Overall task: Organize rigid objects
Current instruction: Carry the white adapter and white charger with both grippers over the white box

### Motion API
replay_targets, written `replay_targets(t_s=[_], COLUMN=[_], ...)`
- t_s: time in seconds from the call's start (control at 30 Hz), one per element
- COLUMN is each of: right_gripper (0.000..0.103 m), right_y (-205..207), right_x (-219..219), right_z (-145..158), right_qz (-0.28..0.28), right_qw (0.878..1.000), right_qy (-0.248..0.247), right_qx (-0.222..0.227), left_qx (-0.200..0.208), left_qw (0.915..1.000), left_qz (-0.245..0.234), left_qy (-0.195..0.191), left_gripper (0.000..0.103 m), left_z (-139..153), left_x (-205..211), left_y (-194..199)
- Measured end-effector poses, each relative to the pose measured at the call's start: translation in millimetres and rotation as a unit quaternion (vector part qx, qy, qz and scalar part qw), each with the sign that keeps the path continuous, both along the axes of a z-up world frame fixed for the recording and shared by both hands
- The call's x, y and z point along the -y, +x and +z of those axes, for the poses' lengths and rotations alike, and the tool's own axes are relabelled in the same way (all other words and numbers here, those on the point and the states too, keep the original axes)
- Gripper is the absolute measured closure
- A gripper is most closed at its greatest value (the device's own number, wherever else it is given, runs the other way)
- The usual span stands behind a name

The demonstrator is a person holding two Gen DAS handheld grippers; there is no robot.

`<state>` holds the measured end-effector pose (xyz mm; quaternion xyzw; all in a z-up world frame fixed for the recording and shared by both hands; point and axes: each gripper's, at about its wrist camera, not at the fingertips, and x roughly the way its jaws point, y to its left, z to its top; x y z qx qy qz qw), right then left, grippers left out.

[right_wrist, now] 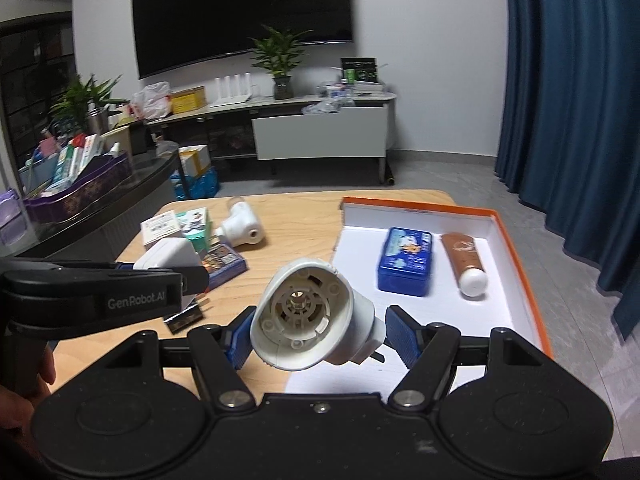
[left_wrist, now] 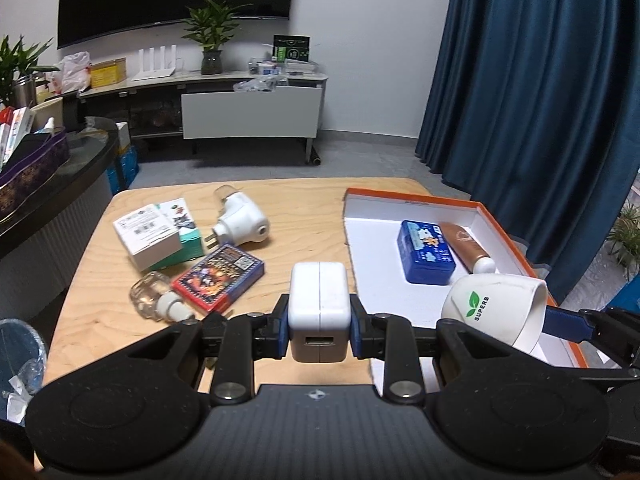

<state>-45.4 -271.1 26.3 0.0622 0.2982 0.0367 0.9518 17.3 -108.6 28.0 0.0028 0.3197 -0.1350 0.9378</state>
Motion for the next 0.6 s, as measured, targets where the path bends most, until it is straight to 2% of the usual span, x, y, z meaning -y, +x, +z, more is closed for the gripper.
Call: replay_targets(t_s=[0.6], right_gripper=[0.021], right_y=[-3.4], right_x=[42.4], right_z=[-2.4], right_qz=[-0.064], right_qw=[0.998], right_qy=[0.012], right_qx=[-0.011], left_qx=[-0.001], left_qw=[0.9991], left_qz=[-0.043], left_qy=[-0.004], left_gripper=[0.074], left_z=[1.5], left_x=[41.8], left_y=[5.2])
